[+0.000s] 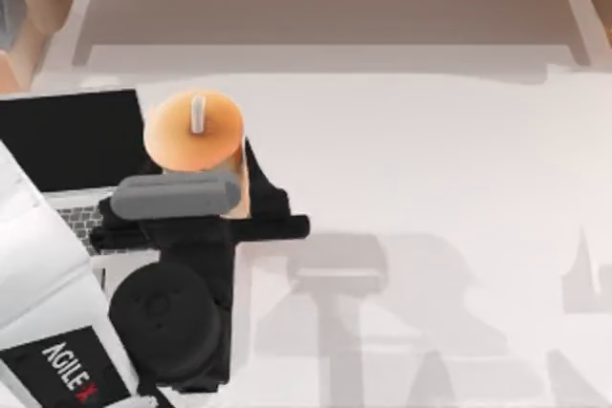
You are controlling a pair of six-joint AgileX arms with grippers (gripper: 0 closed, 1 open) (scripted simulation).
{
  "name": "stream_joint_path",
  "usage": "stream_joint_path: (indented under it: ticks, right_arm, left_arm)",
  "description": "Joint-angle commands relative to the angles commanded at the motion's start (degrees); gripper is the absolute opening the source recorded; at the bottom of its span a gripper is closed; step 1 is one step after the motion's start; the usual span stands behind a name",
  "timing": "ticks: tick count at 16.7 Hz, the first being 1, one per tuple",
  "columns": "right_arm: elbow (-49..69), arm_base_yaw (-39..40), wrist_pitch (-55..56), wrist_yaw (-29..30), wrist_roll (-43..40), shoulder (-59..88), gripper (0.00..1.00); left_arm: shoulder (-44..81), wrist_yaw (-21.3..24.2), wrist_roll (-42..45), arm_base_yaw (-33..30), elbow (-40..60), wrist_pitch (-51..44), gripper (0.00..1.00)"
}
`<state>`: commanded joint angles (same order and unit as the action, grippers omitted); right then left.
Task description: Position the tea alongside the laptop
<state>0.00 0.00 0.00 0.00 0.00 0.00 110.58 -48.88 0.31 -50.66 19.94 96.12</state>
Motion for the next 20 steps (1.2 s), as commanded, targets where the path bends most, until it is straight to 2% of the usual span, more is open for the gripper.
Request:
stream_joint_path:
  ticks: [8, 20]
  right_arm:
    - [0.0, 0.0, 0.0, 0.0, 0.0, 0.0, 1.0]
    - [0.0, 0.0, 0.0, 0.0, 0.0, 0.0, 1.0]
  left_arm:
    - [2.65, 0.62, 0.31, -0.15, -1.82, -0.33, 0.0]
    - [2.65, 0.62, 0.31, -0.15, -1.82, -0.33, 0.9]
